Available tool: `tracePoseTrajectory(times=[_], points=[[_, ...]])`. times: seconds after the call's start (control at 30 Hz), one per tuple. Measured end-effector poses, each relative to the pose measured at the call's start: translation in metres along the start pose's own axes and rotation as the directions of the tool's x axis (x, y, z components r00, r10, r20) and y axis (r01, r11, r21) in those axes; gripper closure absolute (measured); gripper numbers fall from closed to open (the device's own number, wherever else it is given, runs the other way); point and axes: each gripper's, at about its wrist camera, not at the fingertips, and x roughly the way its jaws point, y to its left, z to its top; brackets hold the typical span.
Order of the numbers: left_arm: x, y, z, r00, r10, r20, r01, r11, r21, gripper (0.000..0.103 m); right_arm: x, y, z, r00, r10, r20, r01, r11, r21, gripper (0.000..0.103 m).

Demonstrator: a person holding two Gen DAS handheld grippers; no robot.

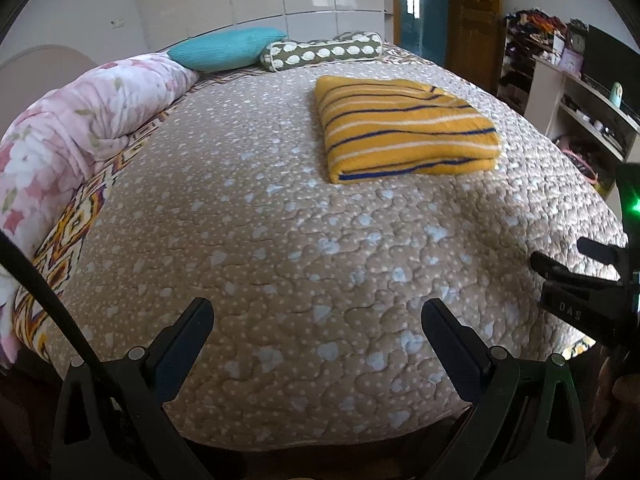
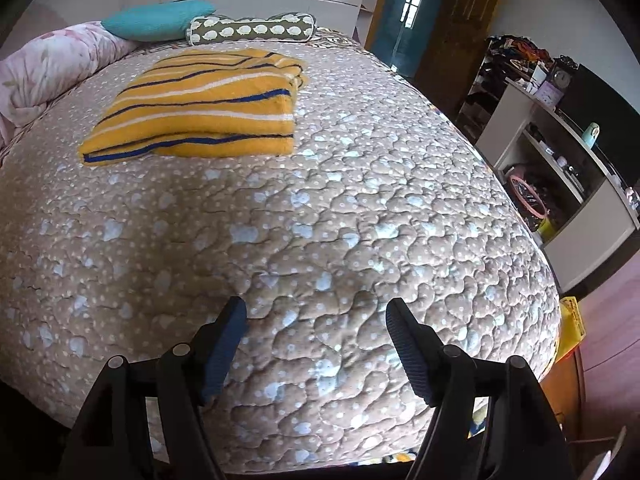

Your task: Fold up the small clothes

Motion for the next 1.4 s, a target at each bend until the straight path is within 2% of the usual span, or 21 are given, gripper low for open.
tracePoseTrajectory(times=[0.13,1.0,1.4], points=[[0.004,0.000,-0.001,1.000,-0.010,-0.016,0.010,1.000,0.003,0.000,-0.001,0.000,0.000,1.000,-0.016,0.005,0.016,1.000,-0.003,0.022],[0.021,0.007,-0.006,0.996,-0.037,-0.079,0.034,0.999,-0.039,0.000,0.004,0.005,0.001,1.000,-0.026,0.008,0.026,0.999,-0.026,0.020],[0.024,0.008,-0.009,0.995,-0.049,-0.084,0.045,0.998,-0.042,0.000,0.003,0.008,-0.001,0.999,-0.036,0.012,0.036,0.999,-0.028,0.019]])
